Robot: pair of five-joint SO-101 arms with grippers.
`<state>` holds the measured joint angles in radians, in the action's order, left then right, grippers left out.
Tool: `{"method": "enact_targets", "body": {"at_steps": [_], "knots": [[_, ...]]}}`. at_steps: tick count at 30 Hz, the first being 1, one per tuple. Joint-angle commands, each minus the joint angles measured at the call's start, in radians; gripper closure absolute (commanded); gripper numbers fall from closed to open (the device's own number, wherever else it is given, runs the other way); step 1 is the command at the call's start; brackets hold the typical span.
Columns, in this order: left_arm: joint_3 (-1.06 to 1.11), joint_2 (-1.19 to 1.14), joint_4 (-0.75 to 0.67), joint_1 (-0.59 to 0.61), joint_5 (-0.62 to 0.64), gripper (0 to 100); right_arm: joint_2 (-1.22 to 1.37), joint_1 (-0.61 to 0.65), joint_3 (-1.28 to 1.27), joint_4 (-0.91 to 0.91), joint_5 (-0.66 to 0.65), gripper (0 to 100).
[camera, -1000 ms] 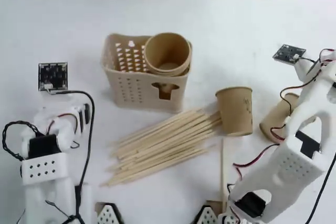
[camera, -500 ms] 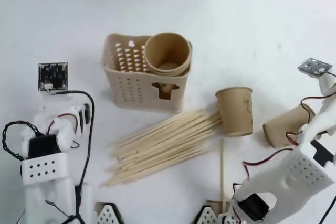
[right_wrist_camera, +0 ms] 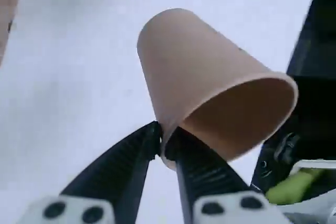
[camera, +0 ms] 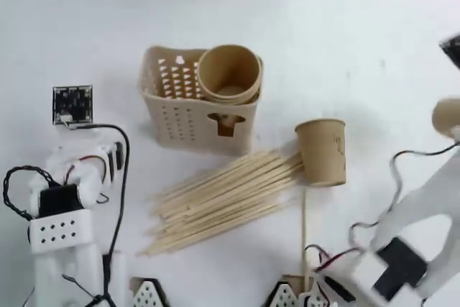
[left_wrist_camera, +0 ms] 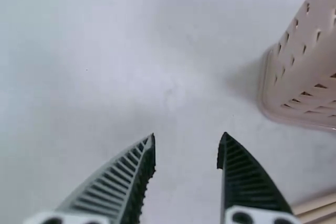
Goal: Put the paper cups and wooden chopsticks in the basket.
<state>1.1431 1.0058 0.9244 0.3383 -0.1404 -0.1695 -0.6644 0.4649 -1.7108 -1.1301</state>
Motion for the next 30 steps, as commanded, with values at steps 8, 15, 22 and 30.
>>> {"method": "enact_targets", "body": {"at_steps": [8,15,22,30], "knots": [[-0.006,0.016,-0.018,0.004,-0.002,80,-0.418,0.760,0.009,0.025,0.499,98.1],[-0.006,0.016,-0.018,0.002,-0.002,80,-0.349,0.963,-0.038,0.010,0.592,98.2],[-0.006,0.016,-0.018,0.002,-0.002,80,-0.179,0.967,-0.038,0.084,0.594,98.2],[-0.002,0.015,-0.020,-0.027,-0.002,80,-0.136,1.029,-0.037,0.091,0.592,98.2]]}}
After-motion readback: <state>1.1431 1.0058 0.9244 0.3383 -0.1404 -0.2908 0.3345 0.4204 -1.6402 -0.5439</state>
